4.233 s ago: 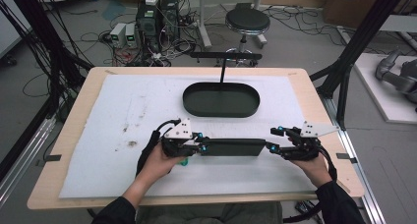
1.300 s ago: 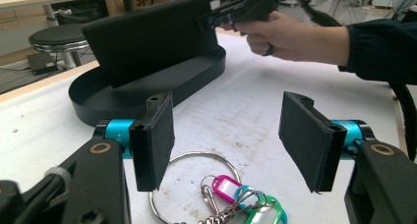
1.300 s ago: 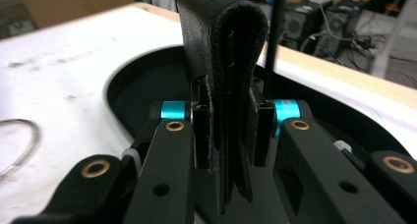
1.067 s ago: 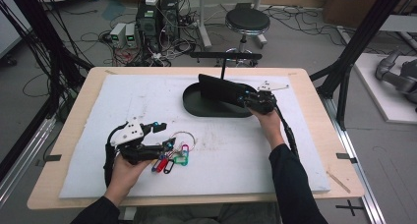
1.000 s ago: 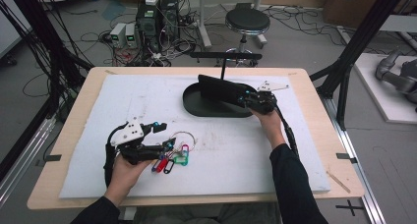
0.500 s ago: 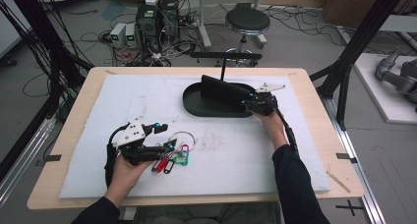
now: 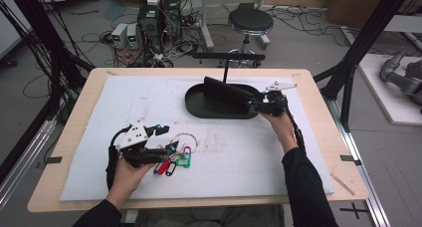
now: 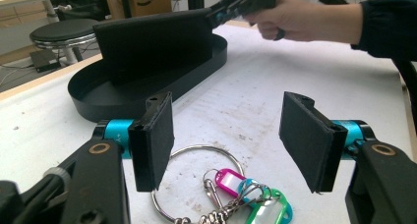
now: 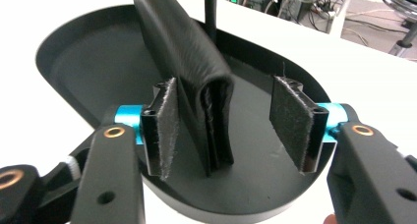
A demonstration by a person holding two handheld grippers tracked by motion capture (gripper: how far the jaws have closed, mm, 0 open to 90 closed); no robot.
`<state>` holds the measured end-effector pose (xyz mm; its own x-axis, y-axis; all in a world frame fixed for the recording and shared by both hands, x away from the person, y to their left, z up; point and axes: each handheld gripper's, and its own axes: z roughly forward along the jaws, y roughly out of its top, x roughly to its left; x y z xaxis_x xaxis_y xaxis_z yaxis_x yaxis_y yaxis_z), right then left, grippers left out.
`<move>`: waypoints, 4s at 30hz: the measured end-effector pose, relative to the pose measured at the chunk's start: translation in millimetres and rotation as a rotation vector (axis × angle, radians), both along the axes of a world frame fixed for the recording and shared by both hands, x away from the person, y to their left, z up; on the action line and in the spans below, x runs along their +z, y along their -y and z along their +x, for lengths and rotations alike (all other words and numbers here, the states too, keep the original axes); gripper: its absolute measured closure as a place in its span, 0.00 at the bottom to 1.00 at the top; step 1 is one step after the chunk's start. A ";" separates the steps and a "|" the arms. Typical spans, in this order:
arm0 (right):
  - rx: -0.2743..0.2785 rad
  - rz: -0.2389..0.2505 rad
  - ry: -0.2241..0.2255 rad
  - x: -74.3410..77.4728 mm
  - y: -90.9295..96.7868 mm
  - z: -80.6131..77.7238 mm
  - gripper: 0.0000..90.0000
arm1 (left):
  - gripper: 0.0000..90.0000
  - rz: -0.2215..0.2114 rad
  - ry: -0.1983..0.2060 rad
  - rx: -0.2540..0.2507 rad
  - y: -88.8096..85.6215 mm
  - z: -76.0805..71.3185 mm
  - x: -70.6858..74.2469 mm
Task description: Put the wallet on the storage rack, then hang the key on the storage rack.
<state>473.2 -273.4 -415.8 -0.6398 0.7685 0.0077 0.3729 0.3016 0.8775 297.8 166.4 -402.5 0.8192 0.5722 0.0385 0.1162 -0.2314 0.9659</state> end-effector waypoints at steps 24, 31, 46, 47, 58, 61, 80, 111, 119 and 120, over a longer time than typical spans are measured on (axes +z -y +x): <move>0.019 0.072 0.074 35.5 49.3 -75.3 0.38 | 0.39 -0.017 -0.015 0.051 -5.9 13.5 1.2; 0.007 0.092 0.099 31.1 57.1 -104.7 0.35 | 0.37 -0.020 -0.018 0.066 -9.3 13.2 2.1; -0.014 0.113 0.077 19.7 77.1 -136.3 0.24 | 0.28 -0.065 -0.032 0.088 -8.3 25.4 2.9; -0.013 0.113 0.079 19.2 79.0 -137.2 0.24 | 0.28 -0.066 -0.029 0.086 -7.4 26.6 2.9; -0.010 0.098 0.081 16.2 84.5 -146.4 0.23 | 0.27 -0.046 -0.016 0.120 -1.4 29.4 3.3; 0.009 0.079 0.086 15.8 83.1 -146.3 0.23 | 0.27 -0.044 -0.013 0.125 -2.1 28.9 3.8; -0.011 0.053 0.096 12.4 80.6 -136.8 0.24 | 0.26 -0.050 -0.072 0.147 -6.8 33.8 -5.3; 0.001 0.034 0.090 9.6 74.5 -134.8 0.29 | 0.76 0.237 -0.299 0.218 13.4 61.0 -40.4; 0.008 0.040 0.087 9.5 73.8 -135.2 0.29 | 0.80 0.275 -0.313 0.214 15.3 63.3 -44.1; 0.009 0.041 0.086 9.5 73.7 -135.2 0.29 | 0.80 0.283 -0.316 0.213 15.5 63.5 -44.5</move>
<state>338.0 -347.1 -406.3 -0.6463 0.7629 -0.0162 0.2928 0.2675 0.9180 361.3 150.9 -447.0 0.6816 0.7315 -0.0151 0.4674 -0.4194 0.7782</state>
